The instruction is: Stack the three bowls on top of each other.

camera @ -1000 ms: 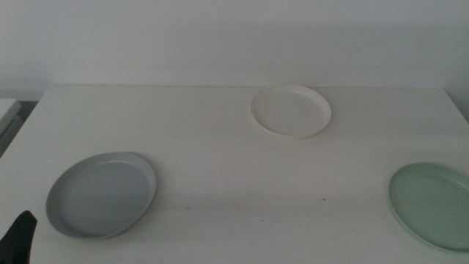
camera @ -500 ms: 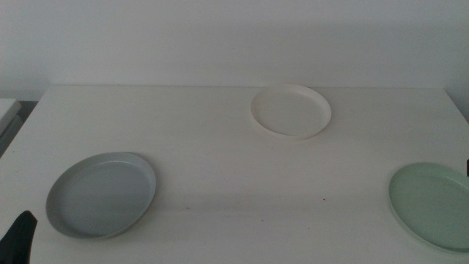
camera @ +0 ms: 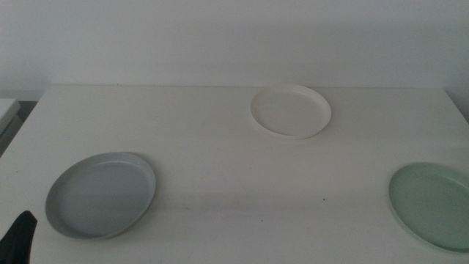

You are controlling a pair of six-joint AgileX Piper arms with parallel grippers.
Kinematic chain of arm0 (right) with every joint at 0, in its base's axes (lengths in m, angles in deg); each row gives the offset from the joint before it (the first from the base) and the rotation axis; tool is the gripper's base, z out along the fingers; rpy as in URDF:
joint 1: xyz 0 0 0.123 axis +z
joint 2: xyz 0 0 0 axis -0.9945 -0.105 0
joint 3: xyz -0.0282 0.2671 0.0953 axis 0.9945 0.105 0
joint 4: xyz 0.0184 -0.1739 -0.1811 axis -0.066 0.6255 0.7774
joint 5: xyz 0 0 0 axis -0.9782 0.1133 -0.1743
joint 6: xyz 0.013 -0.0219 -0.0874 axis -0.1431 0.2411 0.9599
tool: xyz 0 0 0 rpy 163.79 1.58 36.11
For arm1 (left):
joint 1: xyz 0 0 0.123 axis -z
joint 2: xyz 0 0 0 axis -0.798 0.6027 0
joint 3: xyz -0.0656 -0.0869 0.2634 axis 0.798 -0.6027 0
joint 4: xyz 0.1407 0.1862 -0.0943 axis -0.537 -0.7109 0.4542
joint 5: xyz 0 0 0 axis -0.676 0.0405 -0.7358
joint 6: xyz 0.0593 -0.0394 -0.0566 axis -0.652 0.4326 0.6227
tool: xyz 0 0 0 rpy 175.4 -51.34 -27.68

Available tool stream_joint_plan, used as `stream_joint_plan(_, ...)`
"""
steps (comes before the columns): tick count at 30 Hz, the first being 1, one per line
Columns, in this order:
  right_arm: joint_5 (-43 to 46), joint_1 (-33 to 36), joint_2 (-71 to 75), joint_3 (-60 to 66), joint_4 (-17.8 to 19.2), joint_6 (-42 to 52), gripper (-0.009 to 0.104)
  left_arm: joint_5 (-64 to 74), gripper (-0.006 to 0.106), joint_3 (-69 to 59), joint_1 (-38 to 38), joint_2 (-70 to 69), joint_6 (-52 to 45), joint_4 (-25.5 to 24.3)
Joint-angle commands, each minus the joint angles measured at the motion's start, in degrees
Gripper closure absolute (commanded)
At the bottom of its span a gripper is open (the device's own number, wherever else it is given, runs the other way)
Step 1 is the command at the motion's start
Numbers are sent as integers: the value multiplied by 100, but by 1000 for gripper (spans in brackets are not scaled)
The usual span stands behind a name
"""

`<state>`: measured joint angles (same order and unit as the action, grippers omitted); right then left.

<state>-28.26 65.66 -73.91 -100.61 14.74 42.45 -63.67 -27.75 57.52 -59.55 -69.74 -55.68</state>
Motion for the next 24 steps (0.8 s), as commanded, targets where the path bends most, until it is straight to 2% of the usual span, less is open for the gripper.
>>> stream_joint_plan(1,343,-60,-383,-47,193,-23,24,-72,7,0,0,-20,36,0)
stream_joint_plan(12,1165,-60,-1754,-52,246,-121,42,-72,7,0,0,-20,36,0)
stream_joint_plan(14,1175,-60,-1888,-82,246,-121,51,-72,7,0,0,-20,36,0)
stream_joint_plan(20,1145,-60,-2040,-82,332,-121,98,-72,7,0,0,-20,36,0)
stream_joint_plan(24,857,-39,-1707,-82,416,-121,98,-72,7,0,0,-20,36,0)
